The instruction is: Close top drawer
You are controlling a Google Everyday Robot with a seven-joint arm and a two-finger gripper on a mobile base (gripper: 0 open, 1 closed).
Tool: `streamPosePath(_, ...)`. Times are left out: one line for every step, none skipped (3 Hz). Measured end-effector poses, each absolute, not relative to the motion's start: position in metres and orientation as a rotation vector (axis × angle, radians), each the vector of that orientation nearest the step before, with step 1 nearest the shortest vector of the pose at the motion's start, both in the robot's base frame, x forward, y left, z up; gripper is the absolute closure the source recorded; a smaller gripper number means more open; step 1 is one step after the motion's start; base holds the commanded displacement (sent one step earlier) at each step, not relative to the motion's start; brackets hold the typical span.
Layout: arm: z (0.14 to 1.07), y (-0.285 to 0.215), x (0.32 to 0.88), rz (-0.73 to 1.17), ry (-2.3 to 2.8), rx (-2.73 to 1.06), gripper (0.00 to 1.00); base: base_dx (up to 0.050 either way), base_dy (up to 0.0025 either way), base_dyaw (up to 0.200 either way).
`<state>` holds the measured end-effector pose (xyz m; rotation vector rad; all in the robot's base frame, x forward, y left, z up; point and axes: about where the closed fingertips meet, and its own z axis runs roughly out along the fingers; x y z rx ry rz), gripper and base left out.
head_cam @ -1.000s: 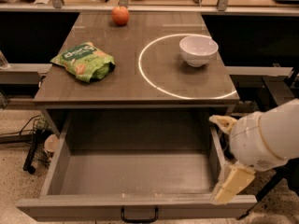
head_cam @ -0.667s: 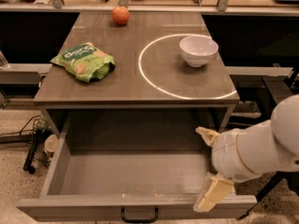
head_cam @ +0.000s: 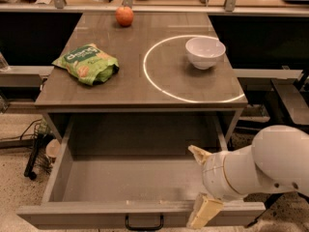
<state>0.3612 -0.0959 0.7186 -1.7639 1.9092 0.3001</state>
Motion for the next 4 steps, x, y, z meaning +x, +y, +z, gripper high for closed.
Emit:
streamPosePath(0.703, -0.089, 0.359, 0.296, 1.881, -1.766, 0.00, 0.000, 0.00000, 0.000)
streamPosePath(0.692, -0.082, 0.360, 0.272, 1.848, -1.759, 0.00, 0.000, 0.00000, 0.000)
streamPosePath(0.684, -0.074, 0.369, 0.239, 1.806, -1.764, 0.18, 0.000, 0.00000, 0.000)
streamPosePath(0.682, -0.069, 0.375, 0.221, 1.780, -1.770, 0.41, 0.000, 0.00000, 0.000)
